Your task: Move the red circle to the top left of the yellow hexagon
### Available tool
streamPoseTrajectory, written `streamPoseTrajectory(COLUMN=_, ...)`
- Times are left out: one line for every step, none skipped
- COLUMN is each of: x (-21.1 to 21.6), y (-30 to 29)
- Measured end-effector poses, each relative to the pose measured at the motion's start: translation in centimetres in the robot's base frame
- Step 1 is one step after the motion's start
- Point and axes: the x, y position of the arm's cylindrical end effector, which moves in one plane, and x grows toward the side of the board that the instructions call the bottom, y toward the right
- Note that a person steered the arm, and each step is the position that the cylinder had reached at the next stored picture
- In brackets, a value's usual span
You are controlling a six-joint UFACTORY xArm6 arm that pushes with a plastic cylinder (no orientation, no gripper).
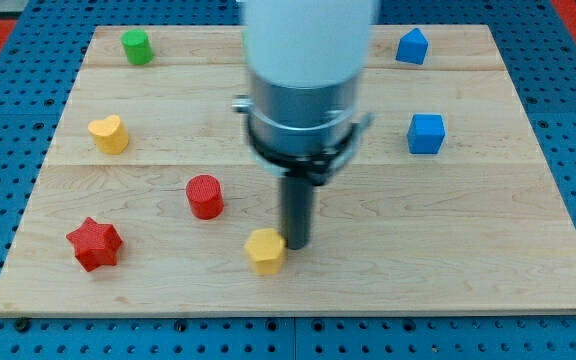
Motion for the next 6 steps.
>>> streamPoseTrajectory(x=-3.1, y=0.3)
streamPoseTrajectory(x=-9.1, y=0.9)
streamPoseTrajectory(x=-11.4, y=-8.2)
streamPoseTrajectory(x=-9.3, y=-12.7)
streamPoseTrajectory(x=-7.9, y=-10.3)
streamPoseTrajectory(x=-7.2, y=-5.4)
